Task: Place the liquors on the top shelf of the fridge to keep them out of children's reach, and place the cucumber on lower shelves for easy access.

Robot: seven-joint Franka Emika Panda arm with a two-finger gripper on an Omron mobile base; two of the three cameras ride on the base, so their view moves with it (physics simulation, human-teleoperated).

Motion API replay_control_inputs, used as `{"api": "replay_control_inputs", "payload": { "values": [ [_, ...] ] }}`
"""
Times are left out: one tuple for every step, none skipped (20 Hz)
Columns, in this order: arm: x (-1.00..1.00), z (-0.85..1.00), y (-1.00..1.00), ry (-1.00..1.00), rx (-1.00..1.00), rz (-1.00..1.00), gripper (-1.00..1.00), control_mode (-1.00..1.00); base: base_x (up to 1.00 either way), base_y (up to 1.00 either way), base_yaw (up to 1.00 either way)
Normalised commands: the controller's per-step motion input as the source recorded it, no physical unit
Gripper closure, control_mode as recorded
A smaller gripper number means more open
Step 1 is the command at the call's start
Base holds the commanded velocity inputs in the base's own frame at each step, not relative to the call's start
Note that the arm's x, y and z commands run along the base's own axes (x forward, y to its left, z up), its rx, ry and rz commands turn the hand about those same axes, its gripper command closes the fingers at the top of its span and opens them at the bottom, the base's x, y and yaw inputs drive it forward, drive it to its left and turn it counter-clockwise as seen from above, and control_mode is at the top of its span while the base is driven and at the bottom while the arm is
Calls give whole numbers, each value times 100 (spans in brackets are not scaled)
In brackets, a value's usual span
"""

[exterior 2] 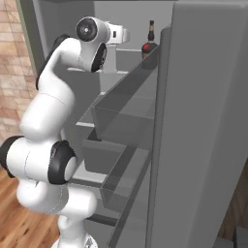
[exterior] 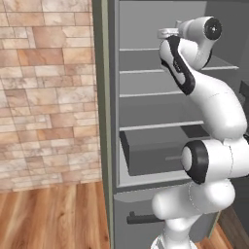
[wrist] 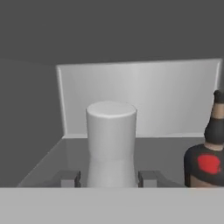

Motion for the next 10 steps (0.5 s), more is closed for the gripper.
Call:
{"api": "replay_control_inputs", "payload": {
  "values": [
    [50, -9, -4, 0, 0, 0, 100, -100, 0, 0, 0],
    [51, -10, -6, 0, 0, 1, 100, -100, 0, 0, 0],
    [50, -13, -11, 0, 0, 1, 100, -100, 0, 0, 0],
    [50, -14, -11, 0, 0, 1, 100, -100, 0, 0, 0],
    [49, -14, -14, 0, 0, 1, 100, -100, 0, 0, 0],
    [48, -14, -16, 0, 0, 1, 100, -100, 0, 0, 0],
    [47, -14, -16, 0, 0, 1, 100, -100, 0, 0, 0],
    [48, -14, -16, 0, 0, 1, 100, -100, 0, 0, 0],
    [49, -14, -14, 0, 0, 1, 100, -100, 0, 0, 0],
    [51, -14, -13, 0, 0, 1, 100, -100, 0, 0, 0]
  ]
}}
